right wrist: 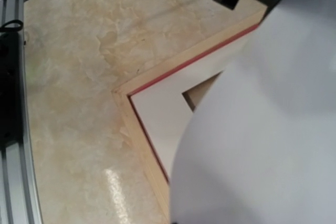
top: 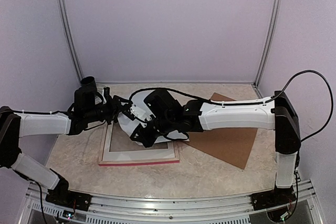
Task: Put the photo into the frame
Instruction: Pass from the right arm to the left, then pass from the left arm to the right
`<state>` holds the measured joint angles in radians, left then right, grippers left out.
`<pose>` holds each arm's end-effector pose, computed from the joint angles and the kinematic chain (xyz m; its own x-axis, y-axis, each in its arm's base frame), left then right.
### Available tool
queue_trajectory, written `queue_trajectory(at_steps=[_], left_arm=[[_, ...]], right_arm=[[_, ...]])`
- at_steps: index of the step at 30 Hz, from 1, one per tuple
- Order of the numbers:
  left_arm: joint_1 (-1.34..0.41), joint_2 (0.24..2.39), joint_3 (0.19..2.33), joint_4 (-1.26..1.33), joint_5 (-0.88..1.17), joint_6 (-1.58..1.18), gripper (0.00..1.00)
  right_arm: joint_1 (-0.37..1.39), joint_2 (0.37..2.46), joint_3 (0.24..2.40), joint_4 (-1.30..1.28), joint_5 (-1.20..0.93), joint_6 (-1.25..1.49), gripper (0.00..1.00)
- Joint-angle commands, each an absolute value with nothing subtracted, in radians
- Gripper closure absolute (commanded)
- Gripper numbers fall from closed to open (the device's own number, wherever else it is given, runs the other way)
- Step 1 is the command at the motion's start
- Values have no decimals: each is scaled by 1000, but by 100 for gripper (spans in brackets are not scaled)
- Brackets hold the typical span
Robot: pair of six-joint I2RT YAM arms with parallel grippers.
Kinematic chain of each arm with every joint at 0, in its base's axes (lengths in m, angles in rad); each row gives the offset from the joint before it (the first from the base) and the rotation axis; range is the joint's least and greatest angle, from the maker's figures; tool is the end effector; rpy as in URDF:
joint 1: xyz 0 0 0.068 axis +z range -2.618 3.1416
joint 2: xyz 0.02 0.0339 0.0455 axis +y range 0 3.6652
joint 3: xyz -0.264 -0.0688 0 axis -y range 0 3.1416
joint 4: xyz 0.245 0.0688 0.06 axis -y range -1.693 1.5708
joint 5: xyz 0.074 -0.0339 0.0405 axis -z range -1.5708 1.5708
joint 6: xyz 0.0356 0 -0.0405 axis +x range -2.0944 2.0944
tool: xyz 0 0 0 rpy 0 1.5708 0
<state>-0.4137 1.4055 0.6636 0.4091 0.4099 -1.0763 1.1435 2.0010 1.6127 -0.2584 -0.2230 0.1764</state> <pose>0.2676 -0.1330 0.2177 -0.7701 -0.5436 -0.3340 0.0754 0.4423 -0.8937 0.1861 0.4277 0.2507 -0.4144 -0.4971 -0.7623 -0.9020 0.3360 0.2712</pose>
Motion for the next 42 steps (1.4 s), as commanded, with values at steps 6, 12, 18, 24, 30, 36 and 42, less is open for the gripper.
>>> queue_trajectory(at_steps=[6,12,18,24,30,36,42], left_arm=[[-400,1354,627,347,402,-1050,63],[-392,1328,601,326,395,-1055,73],[-385,1297,562,302,386,-1048,86],[-381,1293,523,299,386,-1044,100],[-375,1288,501,292,396,-1029,100],[-364,1280,492,267,413,-1000,100],[-336,1267,469,234,460,-944,100]], right_arm=[[1166,2056,1658,-282,-248,160,94],[1172,2069,1672,-294,-258,154,90],[1172,2046,1668,-312,-266,149,74],[1172,2028,1660,-324,-290,143,56],[1155,1992,1639,-338,-339,145,38],[1060,1913,1574,-321,-458,185,32],[898,1860,1506,-315,-545,252,32]])
